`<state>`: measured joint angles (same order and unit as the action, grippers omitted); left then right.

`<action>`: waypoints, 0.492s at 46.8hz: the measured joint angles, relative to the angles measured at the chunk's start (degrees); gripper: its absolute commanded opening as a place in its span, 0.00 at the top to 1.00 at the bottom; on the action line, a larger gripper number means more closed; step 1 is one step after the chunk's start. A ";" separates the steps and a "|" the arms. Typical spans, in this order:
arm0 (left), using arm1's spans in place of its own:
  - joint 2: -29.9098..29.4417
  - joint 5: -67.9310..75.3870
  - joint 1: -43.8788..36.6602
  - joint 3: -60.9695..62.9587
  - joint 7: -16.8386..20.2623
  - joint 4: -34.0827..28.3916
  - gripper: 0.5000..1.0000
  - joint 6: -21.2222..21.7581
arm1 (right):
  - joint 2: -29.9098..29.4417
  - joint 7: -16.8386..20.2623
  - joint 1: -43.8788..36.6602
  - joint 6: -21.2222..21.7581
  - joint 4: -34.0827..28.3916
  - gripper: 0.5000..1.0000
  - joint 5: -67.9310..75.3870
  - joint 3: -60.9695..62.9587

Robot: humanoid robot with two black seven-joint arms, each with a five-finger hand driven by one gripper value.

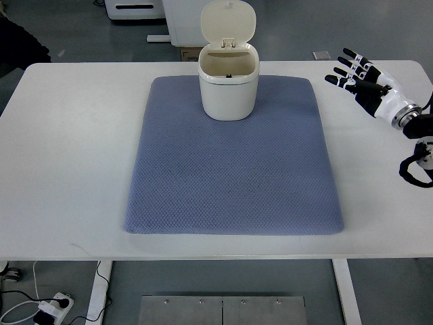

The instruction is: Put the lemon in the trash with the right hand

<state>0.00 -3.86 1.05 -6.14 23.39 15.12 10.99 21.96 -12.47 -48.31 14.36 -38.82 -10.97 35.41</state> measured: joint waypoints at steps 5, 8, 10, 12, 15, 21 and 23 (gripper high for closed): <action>0.00 0.00 0.00 0.00 -0.01 0.00 0.00 0.00 | -0.94 -0.22 2.96 -1.02 -0.13 0.05 0.27 3.66; 0.00 0.00 0.01 0.00 -0.01 0.00 0.00 0.00 | -1.94 -0.75 4.28 -2.13 -0.16 0.05 0.31 6.08; 0.00 -0.01 0.00 -0.01 -0.01 0.00 0.00 0.00 | -2.46 -1.27 5.12 -2.75 -0.20 0.05 0.33 7.48; 0.00 0.00 0.00 -0.01 -0.01 0.00 0.00 0.00 | -2.83 -1.67 5.83 -3.57 -0.32 0.05 0.34 8.42; 0.00 -0.01 0.01 -0.01 -0.01 0.00 0.00 0.00 | -3.02 -2.10 6.80 -4.76 -1.23 0.05 0.34 9.23; 0.00 -0.01 0.01 -0.01 -0.01 0.00 0.00 0.00 | -3.06 -2.82 9.00 -6.30 -3.97 0.04 0.34 10.28; 0.00 -0.01 0.01 -0.01 -0.01 0.00 0.00 0.00 | -3.07 -2.94 9.68 -6.60 -4.65 0.04 0.34 10.65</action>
<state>0.00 -3.87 1.05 -6.15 23.37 15.11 10.99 18.89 -15.41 -38.63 7.76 -43.47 -10.63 46.06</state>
